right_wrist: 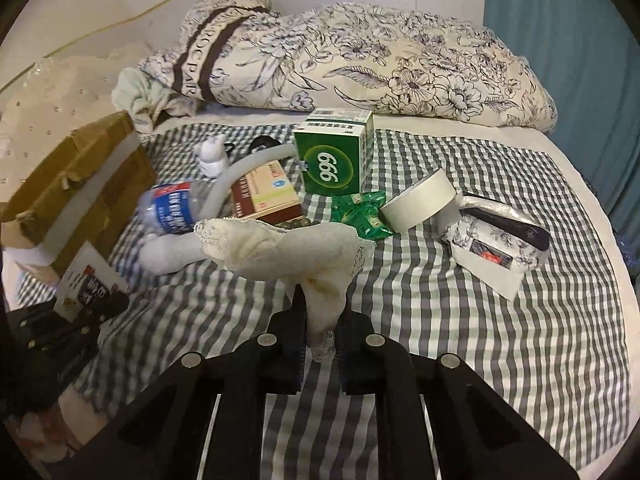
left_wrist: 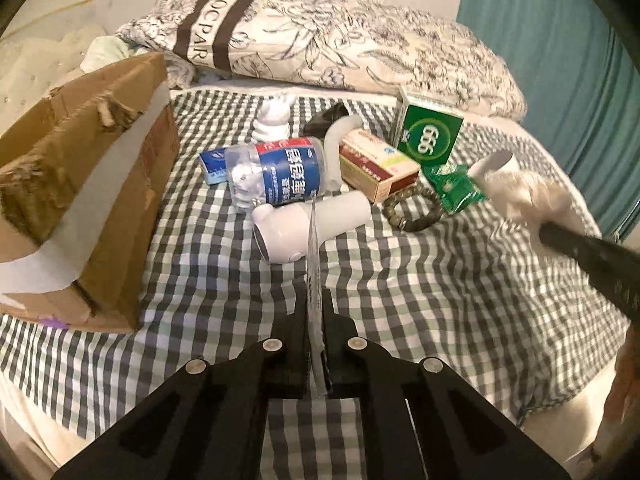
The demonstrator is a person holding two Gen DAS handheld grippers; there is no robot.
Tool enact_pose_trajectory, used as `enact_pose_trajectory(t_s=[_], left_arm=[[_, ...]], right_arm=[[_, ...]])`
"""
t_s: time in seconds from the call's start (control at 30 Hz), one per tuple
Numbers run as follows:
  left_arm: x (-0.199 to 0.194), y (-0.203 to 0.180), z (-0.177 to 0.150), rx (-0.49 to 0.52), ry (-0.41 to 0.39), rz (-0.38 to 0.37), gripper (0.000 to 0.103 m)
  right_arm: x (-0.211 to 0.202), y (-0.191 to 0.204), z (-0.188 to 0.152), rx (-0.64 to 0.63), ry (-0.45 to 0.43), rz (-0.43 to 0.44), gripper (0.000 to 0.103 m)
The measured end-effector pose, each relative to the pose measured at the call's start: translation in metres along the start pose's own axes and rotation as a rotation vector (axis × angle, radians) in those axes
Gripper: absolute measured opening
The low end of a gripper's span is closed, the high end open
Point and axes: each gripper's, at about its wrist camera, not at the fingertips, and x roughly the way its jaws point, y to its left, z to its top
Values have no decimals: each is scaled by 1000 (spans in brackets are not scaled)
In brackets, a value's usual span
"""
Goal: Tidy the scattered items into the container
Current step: 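Lift the white snack packet with the left tool while the right tool lifts the cream lace cloth, then carry both items over the cardboard box and open both tools to drop them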
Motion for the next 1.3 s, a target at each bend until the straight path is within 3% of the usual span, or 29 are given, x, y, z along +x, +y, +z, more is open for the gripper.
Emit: enact_pose_trajectory(t_s=[0.3, 0.57, 1.0, 1.3], left_arm=[[-42, -2, 7, -3, -50, 27, 4], [-86, 10, 32, -7, -108, 55, 4], [-158, 88, 94, -73, -196, 148, 4], [-152, 162, 118, -128, -188, 261, 4]], right_arm=[[-49, 11, -10, -20, -44, 35, 11], [-95, 32, 4, -67, -124, 66, 11], [-124, 109, 71, -217, -240, 224, 11], [-95, 190, 122, -291, -278, 358, 11]])
